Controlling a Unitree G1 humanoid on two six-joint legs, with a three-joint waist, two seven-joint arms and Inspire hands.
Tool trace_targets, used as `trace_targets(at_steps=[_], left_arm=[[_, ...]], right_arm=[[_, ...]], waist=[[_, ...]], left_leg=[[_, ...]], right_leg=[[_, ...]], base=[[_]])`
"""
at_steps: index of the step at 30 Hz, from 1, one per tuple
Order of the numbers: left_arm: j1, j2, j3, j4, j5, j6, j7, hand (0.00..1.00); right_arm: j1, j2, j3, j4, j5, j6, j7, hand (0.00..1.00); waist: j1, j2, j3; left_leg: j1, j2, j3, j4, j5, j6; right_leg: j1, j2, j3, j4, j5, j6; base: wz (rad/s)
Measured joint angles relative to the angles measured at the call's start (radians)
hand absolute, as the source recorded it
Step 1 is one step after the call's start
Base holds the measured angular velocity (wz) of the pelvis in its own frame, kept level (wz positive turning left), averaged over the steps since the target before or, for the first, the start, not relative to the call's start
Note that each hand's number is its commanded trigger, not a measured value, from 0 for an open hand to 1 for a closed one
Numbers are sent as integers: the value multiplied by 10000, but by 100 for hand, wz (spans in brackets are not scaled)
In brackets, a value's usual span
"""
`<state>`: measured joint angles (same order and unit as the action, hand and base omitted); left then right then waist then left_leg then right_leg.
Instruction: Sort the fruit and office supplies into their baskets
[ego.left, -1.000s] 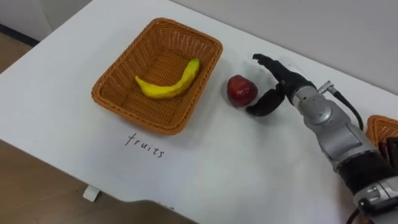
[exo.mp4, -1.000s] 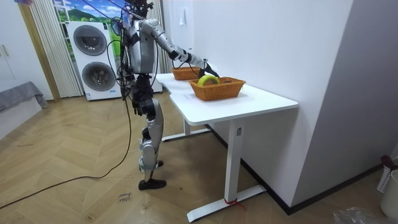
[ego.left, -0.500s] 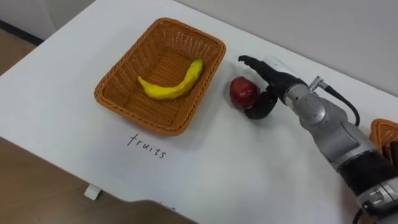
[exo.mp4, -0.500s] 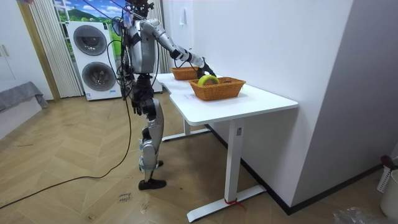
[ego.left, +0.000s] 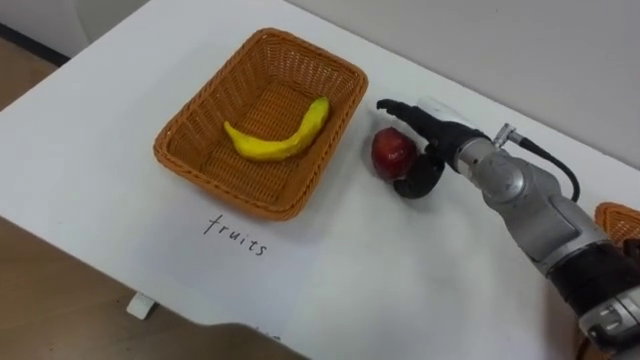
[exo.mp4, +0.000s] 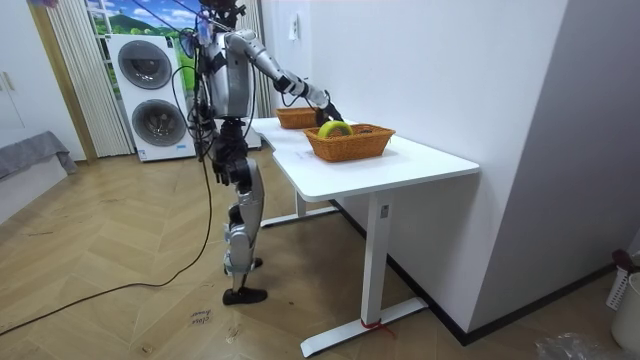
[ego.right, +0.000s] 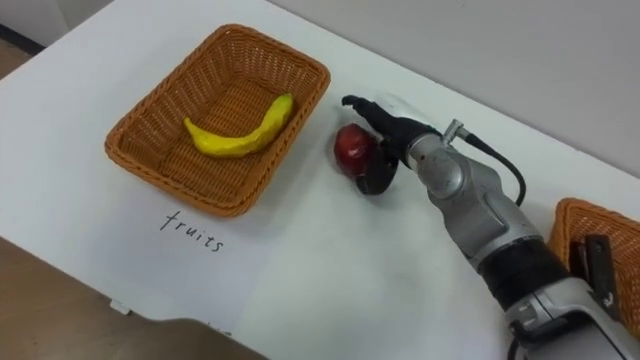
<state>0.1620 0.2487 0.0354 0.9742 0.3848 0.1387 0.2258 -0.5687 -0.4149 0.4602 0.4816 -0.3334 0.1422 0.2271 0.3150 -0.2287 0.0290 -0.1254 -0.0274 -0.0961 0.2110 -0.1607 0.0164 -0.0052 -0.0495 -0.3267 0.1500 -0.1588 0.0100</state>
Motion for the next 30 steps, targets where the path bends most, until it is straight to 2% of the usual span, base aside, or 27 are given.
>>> trace_targets(at_steps=[11, 15, 23, 30], left_arm=[[55, 8, -3, -211, 10, 25, 32, 0], [49, 28, -16, -208, 10, 24, 33, 0], [50, 78, -35, -210, 4, -154, 36, 0], [43, 87, -35, -211, 0, -176, 77, 0]], right_arm=[[9, -153, -16, -134, -448, 311, 875, 0], [9, -153, -16, -137, -526, 316, 983, 0], [43, -150, 2, -137, -642, 312, 1311, 0], [42, -150, 3, -183, -645, 310, 1331, 0]], waist=[[222, -25, -19], [225, -40, -30], [254, -30, 7], [266, -87, -33]], left_leg=[[-25, -25, -118, 98, -2, -6], [-7, -25, -173, 99, 1, -10], [166, -20, -178, -51, 1, -10], [178, -21, -175, -40, 1, -9]], right_leg=[[47, -5, -162, 3, 1, -1], [100, -6, -307, 2, 1, -1], [229, -6, -322, 0, 0, 0], [228, -6, -316, -2, 0, 0]], base=[[2], [6], [0], [0]])
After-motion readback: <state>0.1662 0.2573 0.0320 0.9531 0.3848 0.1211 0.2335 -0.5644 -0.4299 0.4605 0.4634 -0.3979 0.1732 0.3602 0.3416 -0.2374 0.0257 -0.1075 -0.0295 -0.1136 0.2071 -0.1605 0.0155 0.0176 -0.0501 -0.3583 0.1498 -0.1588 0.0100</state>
